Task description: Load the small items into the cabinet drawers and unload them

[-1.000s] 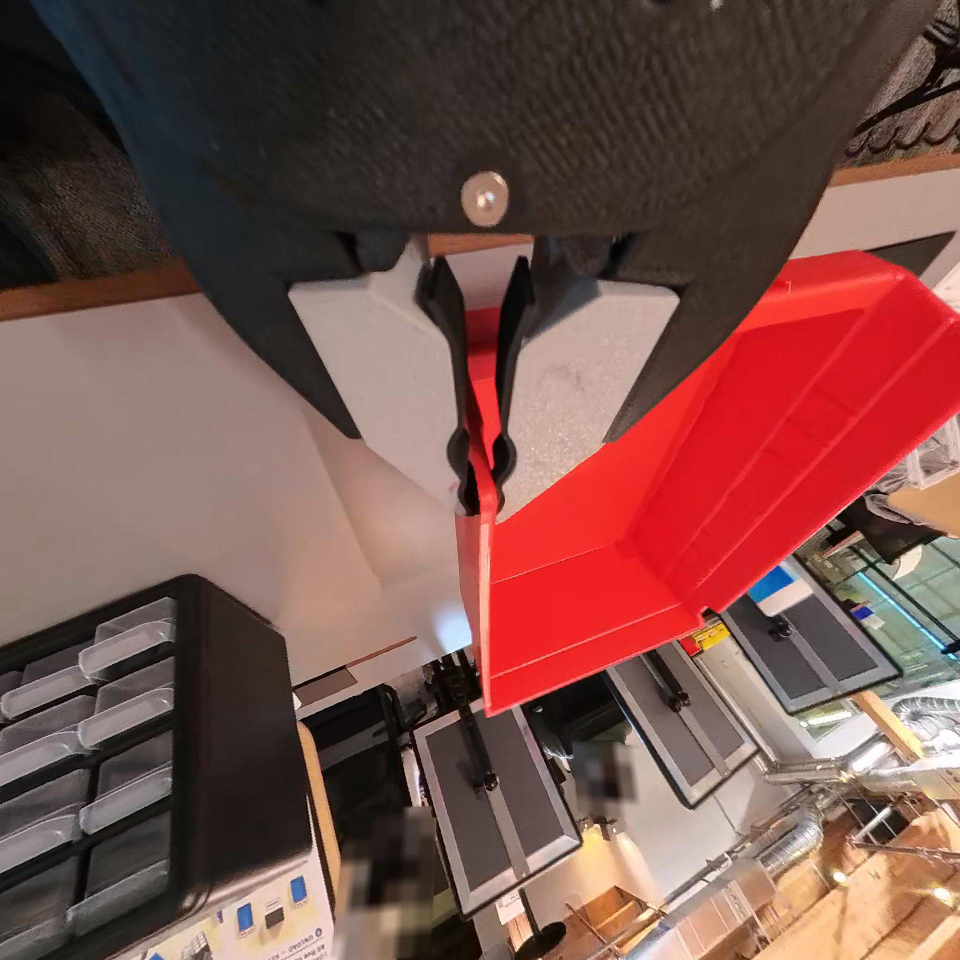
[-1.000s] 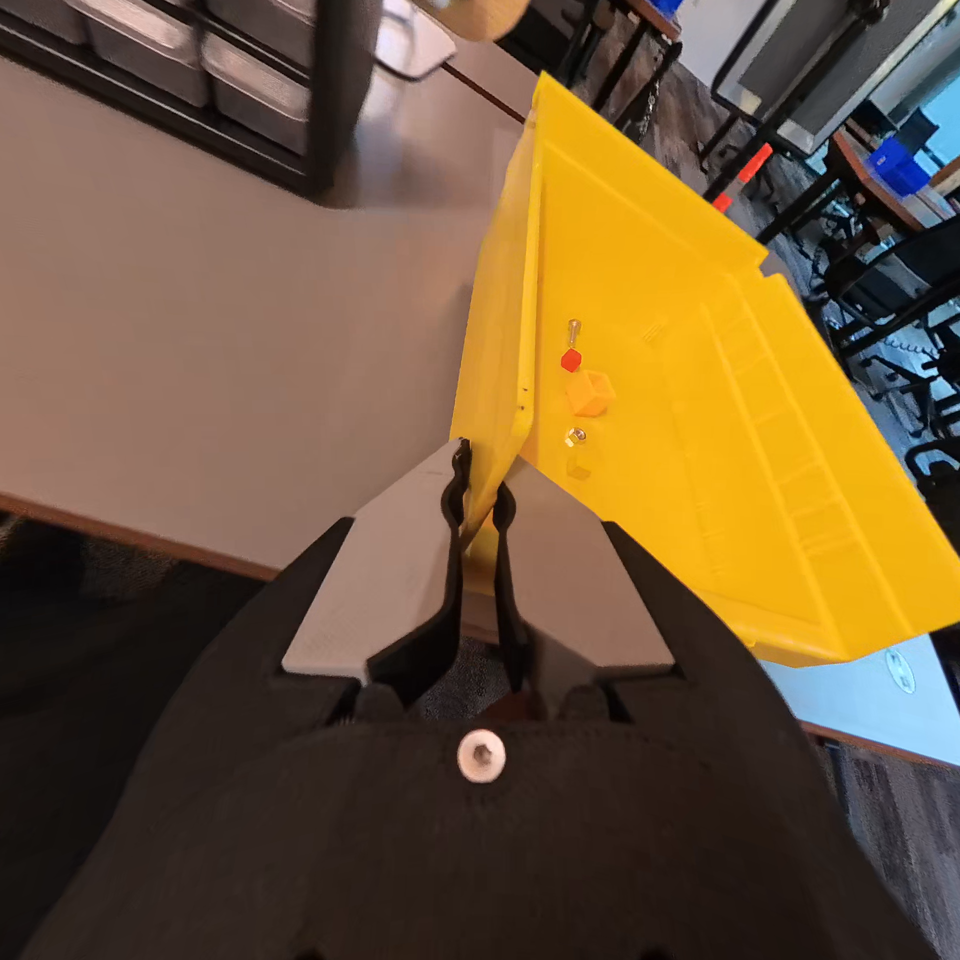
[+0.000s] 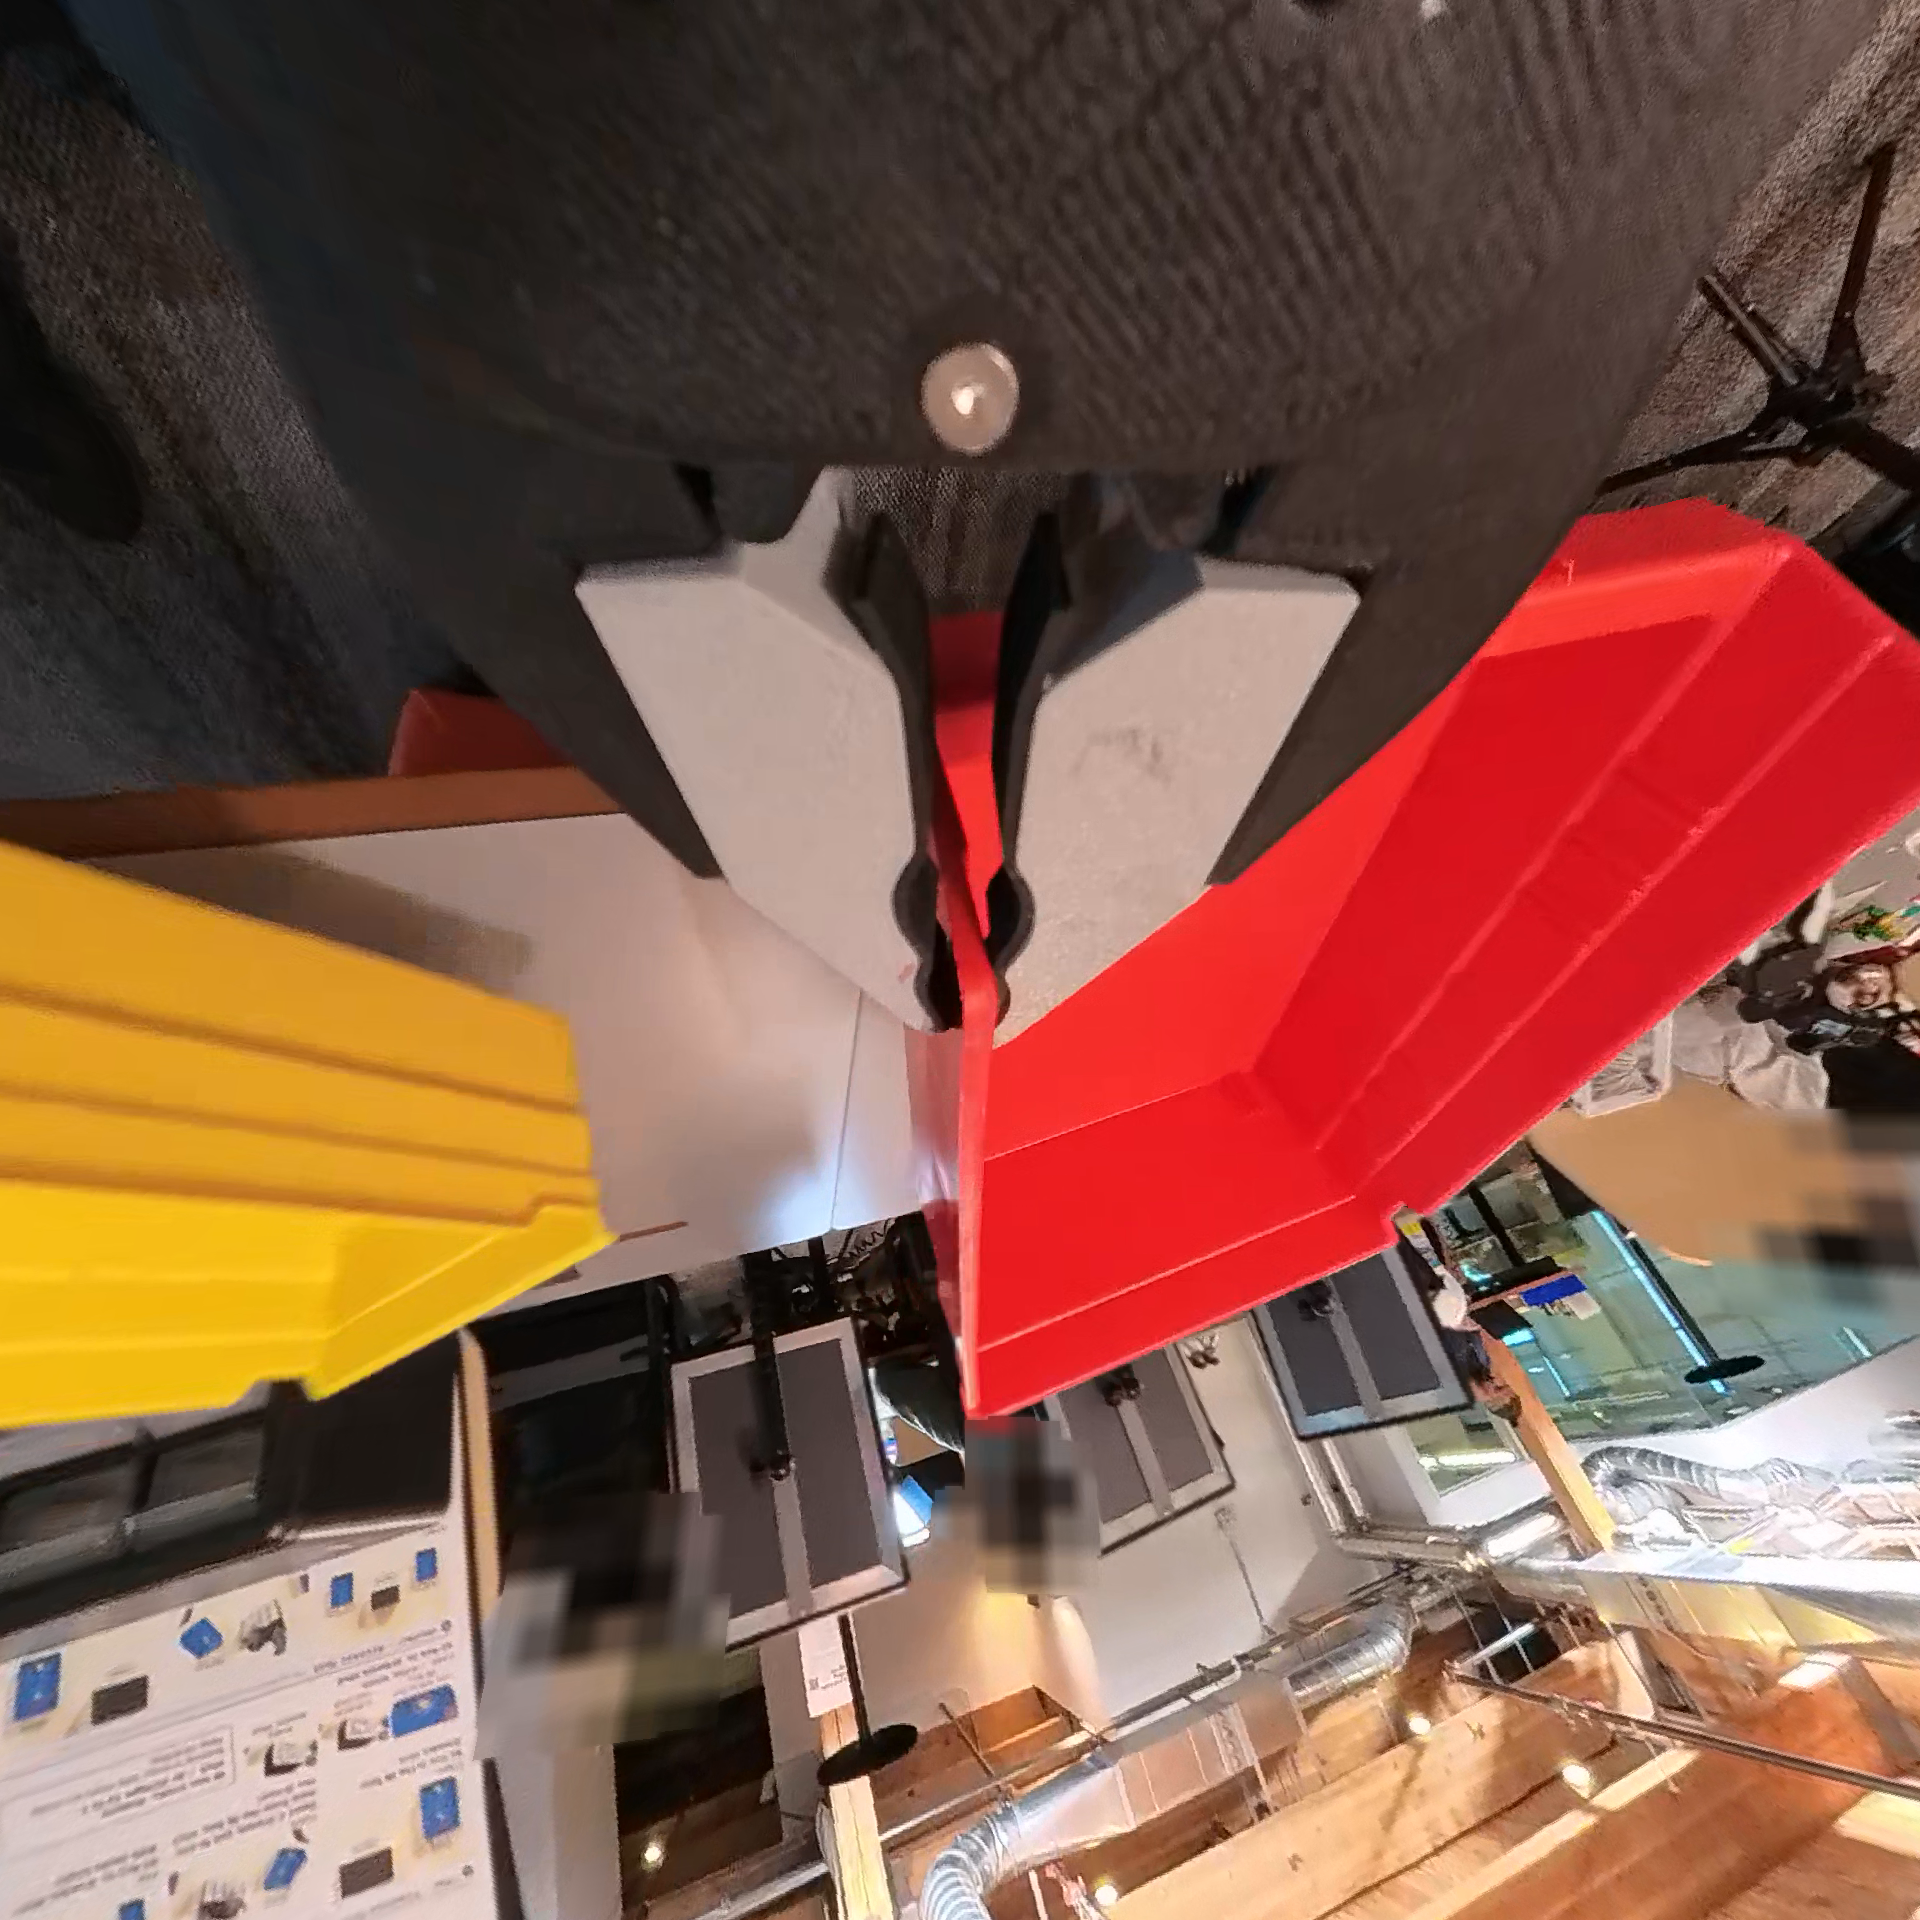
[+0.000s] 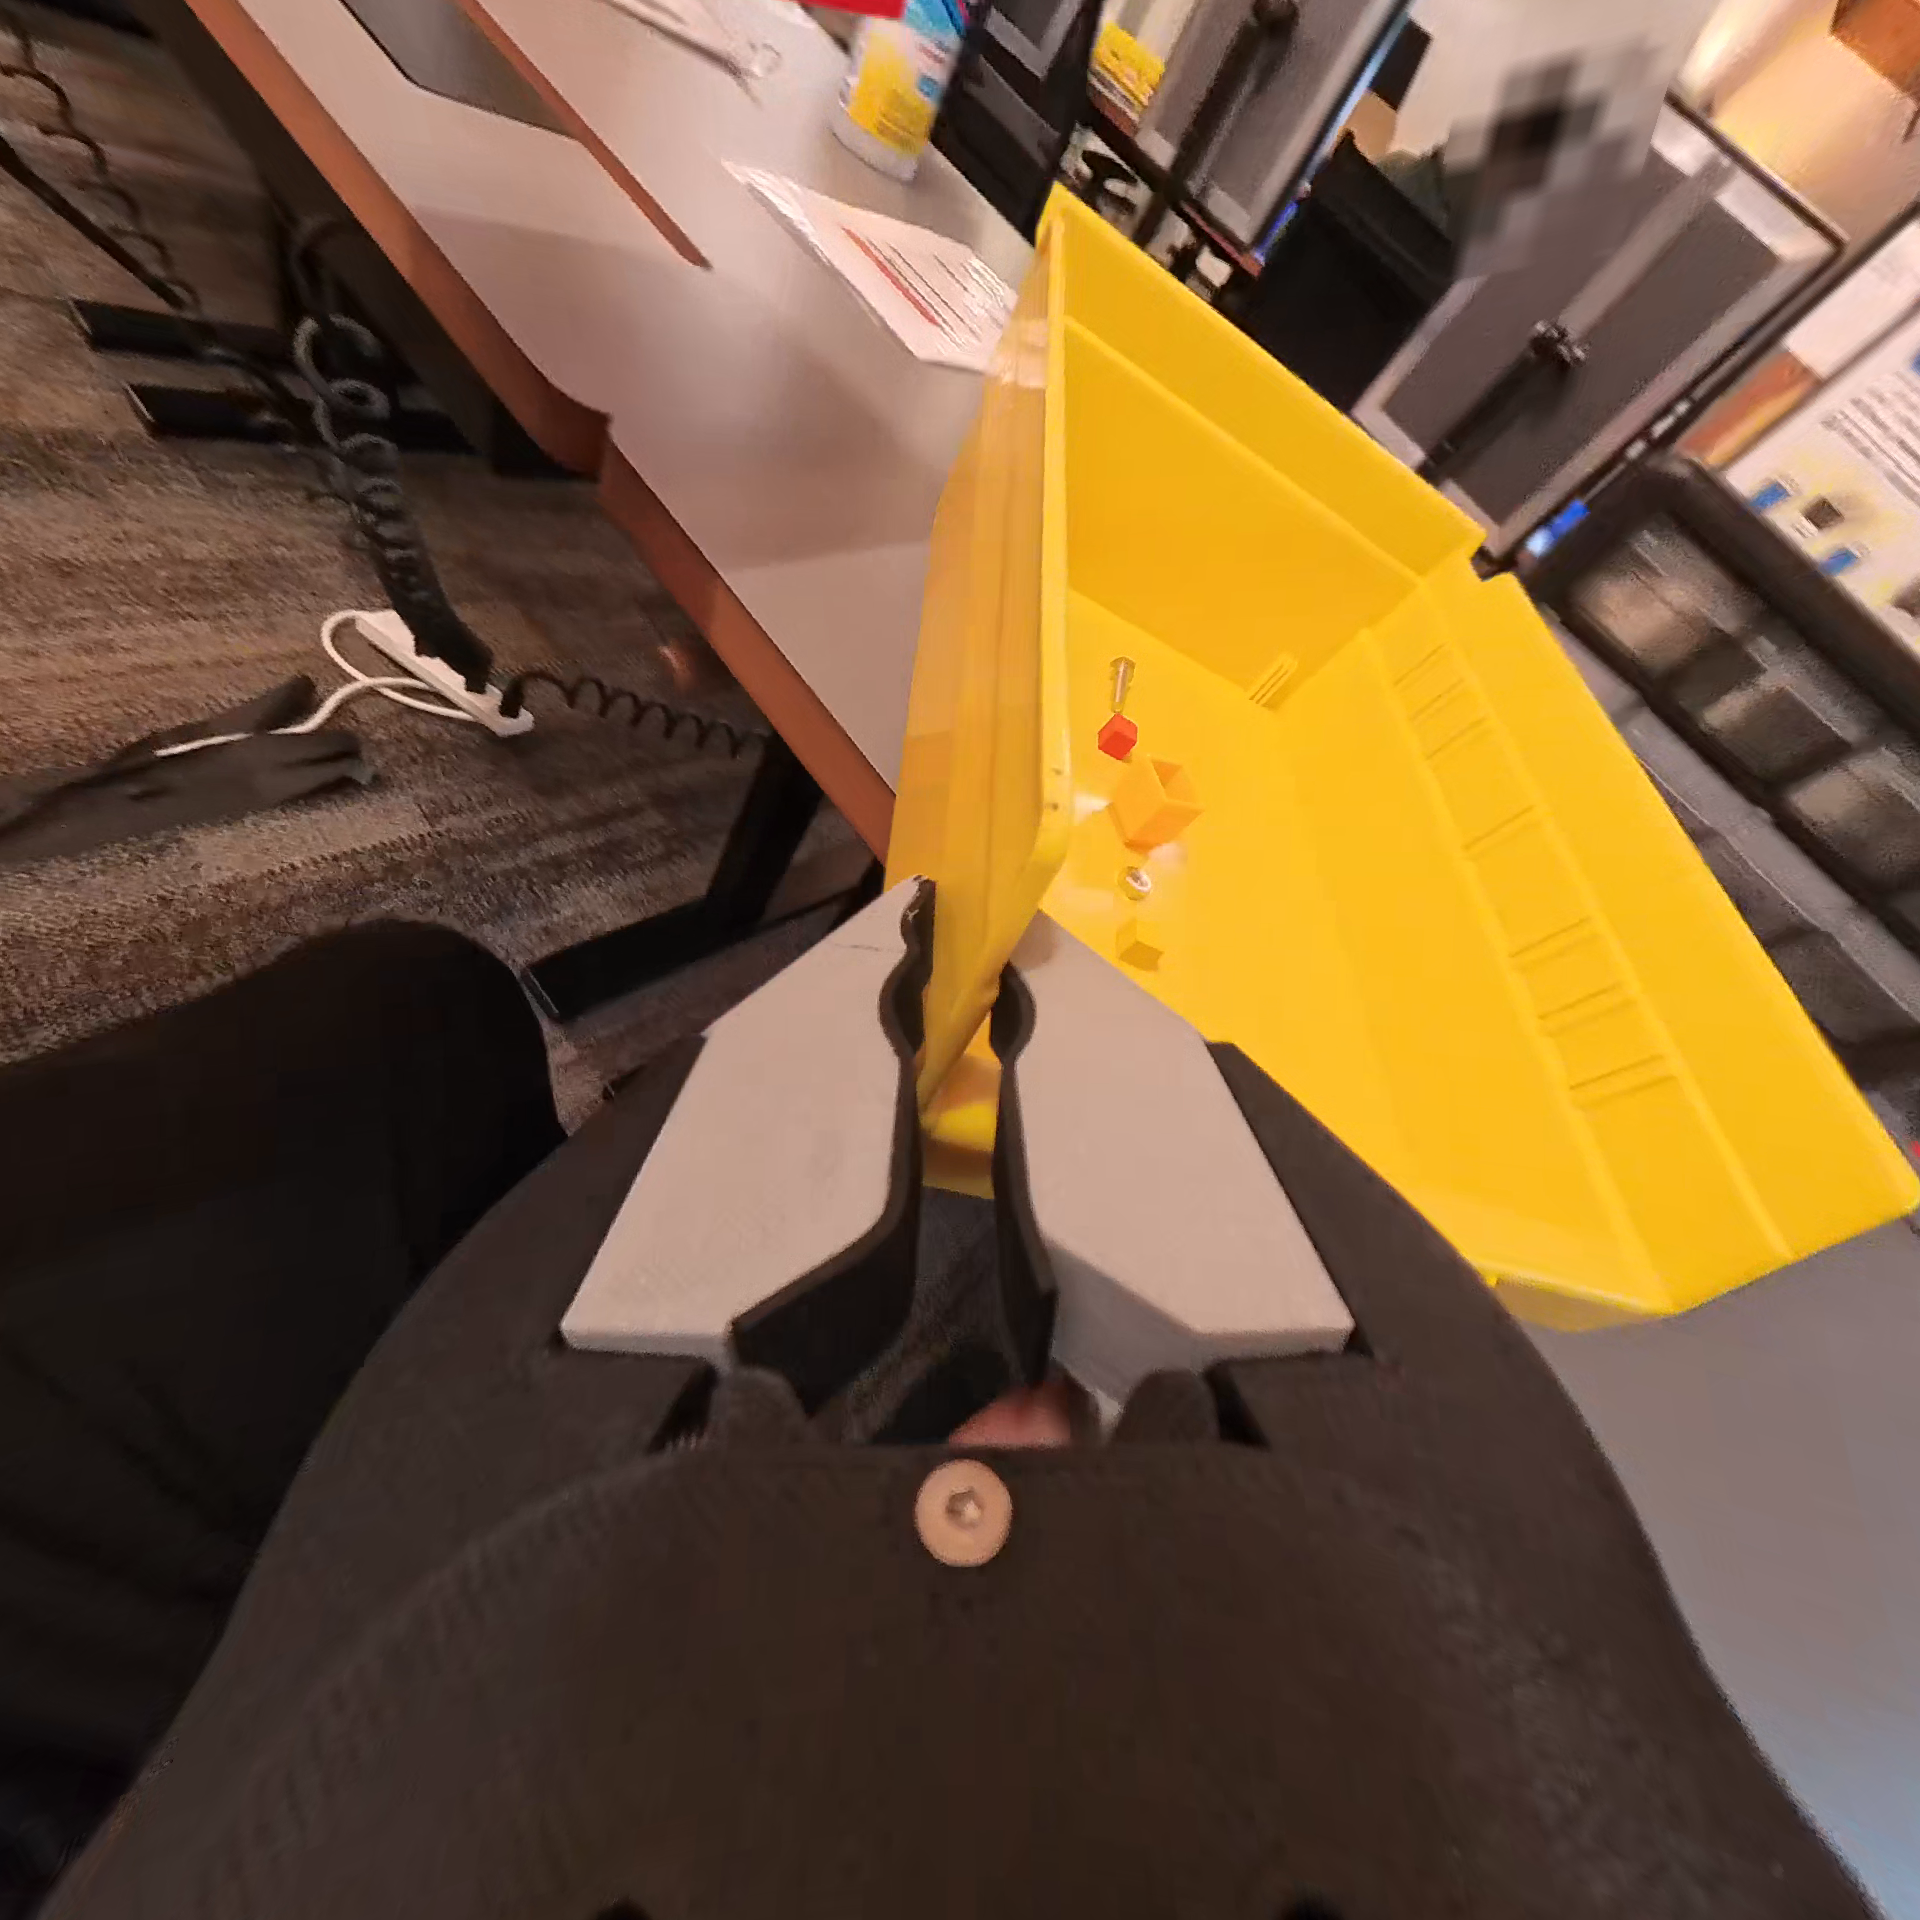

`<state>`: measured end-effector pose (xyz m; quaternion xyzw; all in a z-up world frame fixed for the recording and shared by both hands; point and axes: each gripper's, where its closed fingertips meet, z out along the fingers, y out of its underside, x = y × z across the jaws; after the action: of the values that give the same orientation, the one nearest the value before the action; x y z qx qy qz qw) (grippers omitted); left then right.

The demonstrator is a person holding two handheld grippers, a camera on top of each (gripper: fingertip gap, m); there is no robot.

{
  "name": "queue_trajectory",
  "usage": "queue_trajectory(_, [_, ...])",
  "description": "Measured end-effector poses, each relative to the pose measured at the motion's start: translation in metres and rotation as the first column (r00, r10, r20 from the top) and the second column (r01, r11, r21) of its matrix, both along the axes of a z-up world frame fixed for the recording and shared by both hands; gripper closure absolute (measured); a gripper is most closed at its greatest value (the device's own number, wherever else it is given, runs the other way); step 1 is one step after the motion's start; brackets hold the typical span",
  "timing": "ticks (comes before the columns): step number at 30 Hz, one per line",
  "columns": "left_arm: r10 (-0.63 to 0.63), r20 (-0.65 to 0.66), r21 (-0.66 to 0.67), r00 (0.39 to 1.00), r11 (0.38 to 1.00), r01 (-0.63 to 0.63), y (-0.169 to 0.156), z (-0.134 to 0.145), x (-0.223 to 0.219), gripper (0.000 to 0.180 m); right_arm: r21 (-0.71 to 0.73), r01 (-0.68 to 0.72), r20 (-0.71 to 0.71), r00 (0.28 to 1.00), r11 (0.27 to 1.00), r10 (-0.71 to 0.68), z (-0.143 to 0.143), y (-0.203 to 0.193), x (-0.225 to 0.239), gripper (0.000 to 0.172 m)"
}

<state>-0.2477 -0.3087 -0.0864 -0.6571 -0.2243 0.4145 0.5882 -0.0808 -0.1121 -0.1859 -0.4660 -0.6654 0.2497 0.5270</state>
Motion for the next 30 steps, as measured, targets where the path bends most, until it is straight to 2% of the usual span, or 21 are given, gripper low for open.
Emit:
queue_trajectory(4, [0.041, -0.013, 0.024, 0.999, 0.999, -0.040, -0.021, 0.008, -0.004, 0.179, -0.004, -0.046, -0.019, 0.999, 0.999, 0.046, -0.012, -0.035, -0.064, 0.167])
queue_trajectory(8, [0.068, -0.021, 0.045, 0.997, 0.997, -0.067, -0.036, 0.012, -0.009, 0.179, -0.012, -0.030, -0.018, 0.999, 0.999, 0.030, -0.019, -0.047, -0.123, 0.165])
queue_trajectory(15, [0.088, 0.008, 0.066, 0.996, 0.994, -0.089, -0.050, 0.008, -0.020, 0.179, -0.052, 0.110, -0.001, 0.994, 0.993, -0.110, -0.038, -0.038, -0.203, 0.166])
queue_trajectory(22, [0.090, 0.044, 0.067, 0.995, 0.993, -0.093, -0.053, -0.003, -0.028, 0.179, -0.122, 0.250, -0.040, 0.966, 0.961, -0.256, -0.038, -0.019, -0.277, 0.164])
queue_trajectory(26, [0.094, 0.048, 0.072, 0.994, 0.993, -0.098, -0.057, -0.003, -0.029, 0.178, -0.035, 0.238, 0.062, 0.970, 0.971, -0.235, -0.043, -0.018, -0.318, 0.120])
queue_trajectory(28, [0.104, 0.041, 0.067, 0.994, 0.992, -0.107, -0.059, -0.003, -0.029, 0.179, -0.018, 0.223, 0.053, 0.974, 0.975, -0.221, -0.032, -0.019, -0.317, 0.110])
queue_trajectory(30, [0.113, 0.032, 0.068, 0.993, 0.991, -0.115, -0.062, -0.001, -0.029, 0.179, -0.037, 0.163, -0.022, 0.986, 0.986, -0.164, -0.013, -0.025, -0.302, 0.108])
